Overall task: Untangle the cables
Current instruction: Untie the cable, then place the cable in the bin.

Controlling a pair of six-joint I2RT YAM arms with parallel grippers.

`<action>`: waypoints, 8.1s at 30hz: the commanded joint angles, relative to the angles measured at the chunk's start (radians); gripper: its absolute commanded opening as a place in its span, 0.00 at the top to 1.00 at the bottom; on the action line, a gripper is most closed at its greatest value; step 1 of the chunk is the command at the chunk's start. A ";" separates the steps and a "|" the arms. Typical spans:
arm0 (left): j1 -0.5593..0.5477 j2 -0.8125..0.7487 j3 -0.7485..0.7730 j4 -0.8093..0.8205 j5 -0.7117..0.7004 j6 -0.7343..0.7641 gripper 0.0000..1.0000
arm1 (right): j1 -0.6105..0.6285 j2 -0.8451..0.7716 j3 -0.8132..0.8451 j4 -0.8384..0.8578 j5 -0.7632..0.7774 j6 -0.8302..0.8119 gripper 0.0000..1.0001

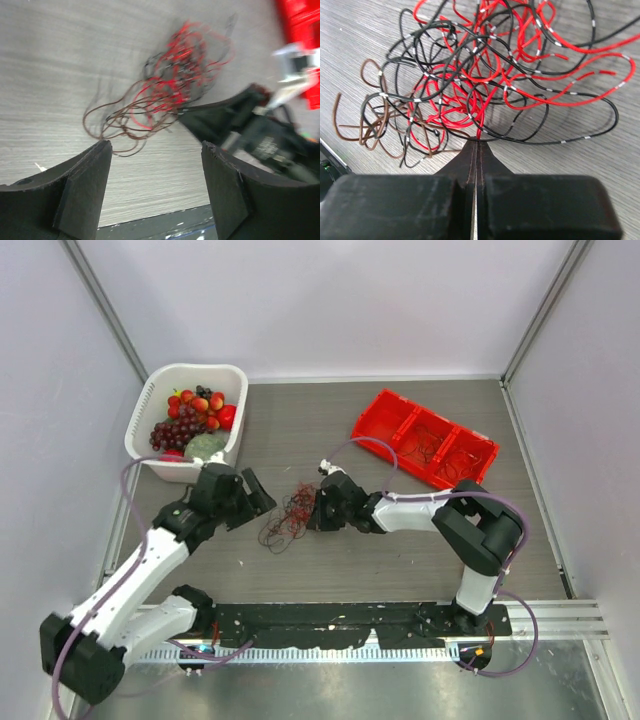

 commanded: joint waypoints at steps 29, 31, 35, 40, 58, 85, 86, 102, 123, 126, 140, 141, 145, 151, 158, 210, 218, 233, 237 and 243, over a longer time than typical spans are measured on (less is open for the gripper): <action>0.006 0.167 -0.258 0.307 0.226 0.007 1.00 | 0.003 -0.083 -0.021 -0.035 0.134 -0.030 0.99; 0.006 0.010 -0.231 0.194 0.212 0.015 1.00 | -0.005 -0.089 -0.013 -0.094 0.199 -0.027 0.99; 0.006 -0.250 -0.107 0.016 0.150 0.047 1.00 | -0.014 -0.112 -0.024 -0.147 0.280 -0.047 0.99; 0.007 -0.293 0.161 -0.170 0.114 0.131 1.00 | -0.020 -0.120 -0.012 -0.194 0.345 -0.085 0.99; 0.006 -0.163 0.805 -0.175 0.056 0.245 1.00 | -0.054 -0.077 0.022 -0.288 0.440 -0.160 0.99; 0.007 -0.114 0.680 -0.106 0.194 0.142 1.00 | 0.071 -0.493 -0.102 0.242 -0.298 -0.340 0.28; 0.007 -0.114 0.684 -0.111 0.192 0.144 1.00 | 0.085 -0.462 -0.094 0.262 -0.302 -0.329 0.28; 0.007 -0.096 0.503 -0.204 -0.024 0.227 0.87 | 0.168 -0.618 0.042 0.088 -0.073 -0.233 0.99; 0.006 -0.240 -0.174 0.660 0.516 0.084 0.07 | 0.148 -0.531 0.642 -0.274 0.110 -0.162 0.99; -0.008 -0.151 -0.195 0.843 0.550 0.087 0.07 | 0.150 -0.519 0.671 -0.276 0.112 -0.161 0.99; -0.166 0.351 -0.154 0.853 0.324 0.070 0.39 | 0.148 -0.454 1.029 -0.399 0.133 -0.251 0.99; -0.165 0.352 -0.175 0.868 0.329 0.057 0.37 | 0.148 -0.453 1.059 -0.420 0.173 -0.274 0.99; -0.165 0.273 -0.261 0.891 0.352 0.033 0.23 | 0.148 -0.483 1.121 -0.530 0.326 -0.404 0.99; -0.165 0.035 -0.277 0.694 0.324 0.047 0.15 | 0.144 -0.575 0.998 -0.543 0.590 -0.536 0.99; -0.160 -0.166 -0.212 0.459 0.323 0.053 0.12 | 0.070 -0.608 0.883 -0.520 0.777 -0.635 0.99; -0.158 -0.257 -0.050 0.072 0.216 0.101 0.05 | -0.830 0.106 0.527 -0.518 0.047 -0.363 0.92; -0.158 -0.220 -0.053 0.049 0.189 0.109 0.05 | -0.807 -0.009 0.541 -0.661 0.153 -0.374 0.47; -0.171 0.067 -0.271 0.402 0.399 0.016 0.31 | -0.321 -0.428 0.058 -0.397 -0.154 -0.368 0.44; -0.184 0.150 -0.272 0.391 0.344 0.043 0.32 | -0.102 -0.433 -0.064 -0.224 -0.154 -0.268 0.45; -0.204 0.248 -0.327 0.481 0.347 0.018 0.44 | 0.007 -0.398 -0.048 -0.217 -0.046 -0.262 0.48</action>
